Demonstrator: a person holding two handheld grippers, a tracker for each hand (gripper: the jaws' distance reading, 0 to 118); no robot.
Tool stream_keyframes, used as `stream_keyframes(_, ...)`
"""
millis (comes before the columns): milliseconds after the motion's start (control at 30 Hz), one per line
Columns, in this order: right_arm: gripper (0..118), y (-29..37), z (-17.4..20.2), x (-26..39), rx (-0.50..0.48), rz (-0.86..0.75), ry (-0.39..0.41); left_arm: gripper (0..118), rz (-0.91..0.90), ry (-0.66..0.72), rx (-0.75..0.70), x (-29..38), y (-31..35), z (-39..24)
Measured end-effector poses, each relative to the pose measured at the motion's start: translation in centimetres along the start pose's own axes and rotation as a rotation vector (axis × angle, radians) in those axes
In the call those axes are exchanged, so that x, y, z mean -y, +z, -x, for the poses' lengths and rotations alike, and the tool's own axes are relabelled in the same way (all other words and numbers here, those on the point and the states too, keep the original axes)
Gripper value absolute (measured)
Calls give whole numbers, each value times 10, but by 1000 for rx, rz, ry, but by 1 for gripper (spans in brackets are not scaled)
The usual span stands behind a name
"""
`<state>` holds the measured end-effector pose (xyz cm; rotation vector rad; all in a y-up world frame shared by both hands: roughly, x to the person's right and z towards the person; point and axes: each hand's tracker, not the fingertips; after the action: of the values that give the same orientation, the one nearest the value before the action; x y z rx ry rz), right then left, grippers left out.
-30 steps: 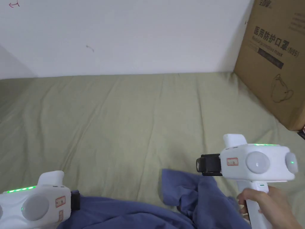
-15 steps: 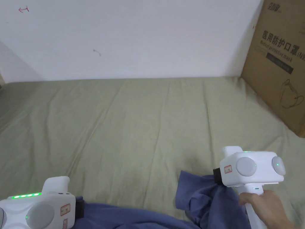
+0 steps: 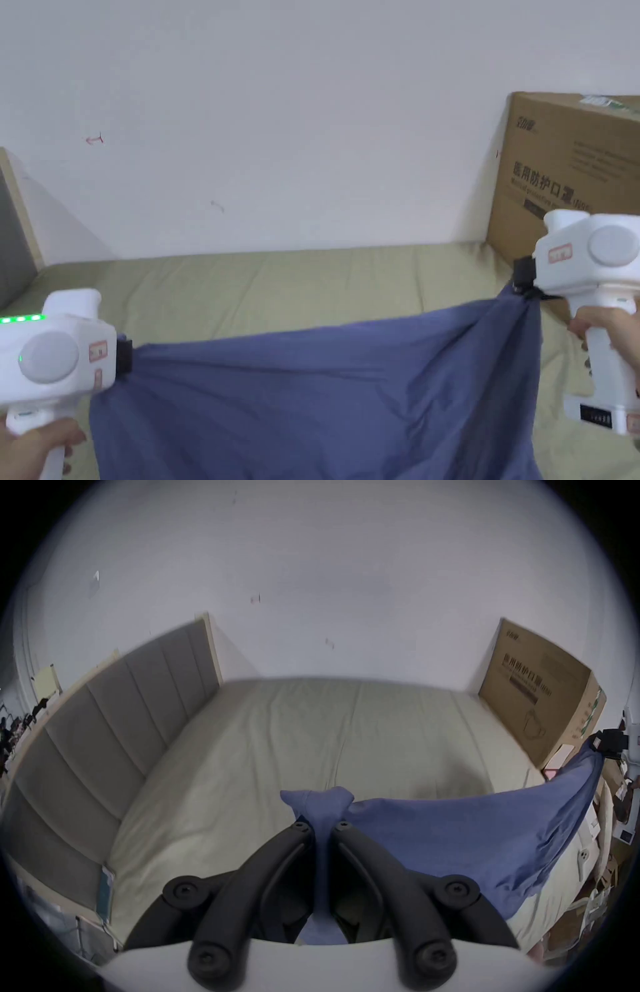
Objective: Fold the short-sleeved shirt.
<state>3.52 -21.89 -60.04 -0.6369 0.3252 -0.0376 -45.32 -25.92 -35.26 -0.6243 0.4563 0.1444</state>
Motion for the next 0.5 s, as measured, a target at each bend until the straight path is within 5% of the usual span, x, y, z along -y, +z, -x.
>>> stream_keyframes(267, 6, 76, 9, -73, -14, -167, -21, 5, -199, -98, -30, -88, 59, -21)
stream_keyframes(500, 6, 76, 21, -143, -32, -275, -90, 5, -287, -107, -47, -171, 62, -23)
